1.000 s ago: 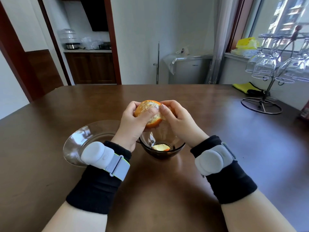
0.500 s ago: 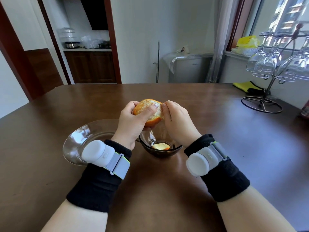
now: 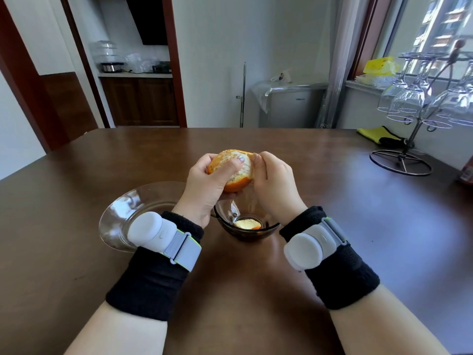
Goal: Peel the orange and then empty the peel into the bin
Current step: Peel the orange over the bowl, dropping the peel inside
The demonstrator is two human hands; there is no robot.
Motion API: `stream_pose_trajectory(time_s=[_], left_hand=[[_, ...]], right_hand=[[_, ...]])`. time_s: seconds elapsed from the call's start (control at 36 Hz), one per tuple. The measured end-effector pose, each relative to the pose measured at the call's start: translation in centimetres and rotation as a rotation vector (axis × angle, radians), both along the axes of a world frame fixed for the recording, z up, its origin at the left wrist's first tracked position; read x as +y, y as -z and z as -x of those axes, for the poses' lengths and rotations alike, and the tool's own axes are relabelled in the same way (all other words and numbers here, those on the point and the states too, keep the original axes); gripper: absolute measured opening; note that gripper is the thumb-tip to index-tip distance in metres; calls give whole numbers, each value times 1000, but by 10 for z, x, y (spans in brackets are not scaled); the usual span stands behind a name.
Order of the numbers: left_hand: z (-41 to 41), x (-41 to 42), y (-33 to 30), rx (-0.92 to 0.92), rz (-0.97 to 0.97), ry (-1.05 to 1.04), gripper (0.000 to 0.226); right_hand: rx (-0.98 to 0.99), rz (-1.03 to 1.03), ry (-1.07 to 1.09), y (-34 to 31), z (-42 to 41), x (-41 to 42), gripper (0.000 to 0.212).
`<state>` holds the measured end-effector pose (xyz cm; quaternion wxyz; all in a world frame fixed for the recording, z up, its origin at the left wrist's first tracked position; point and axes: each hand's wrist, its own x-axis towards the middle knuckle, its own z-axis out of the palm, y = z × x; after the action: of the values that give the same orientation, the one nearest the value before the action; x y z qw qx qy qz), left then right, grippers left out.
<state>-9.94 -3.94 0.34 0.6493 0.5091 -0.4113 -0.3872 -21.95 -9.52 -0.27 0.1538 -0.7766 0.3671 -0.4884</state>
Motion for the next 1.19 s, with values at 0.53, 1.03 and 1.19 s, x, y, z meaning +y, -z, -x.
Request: stream_pose_trajectory(time_s=[0.53,1.03,1.19], left_hand=[[8,-6,-19,-7,-128,-15,29],[10,4,-36,57,-180,91,17],[7,3,-36,105,-181,137,26]], right_hand=[[382,71,-113,-26,22,-5,29],[445,-18,-51,-54,24,3,26],[286,-153,-40,-49,21,2,23]])
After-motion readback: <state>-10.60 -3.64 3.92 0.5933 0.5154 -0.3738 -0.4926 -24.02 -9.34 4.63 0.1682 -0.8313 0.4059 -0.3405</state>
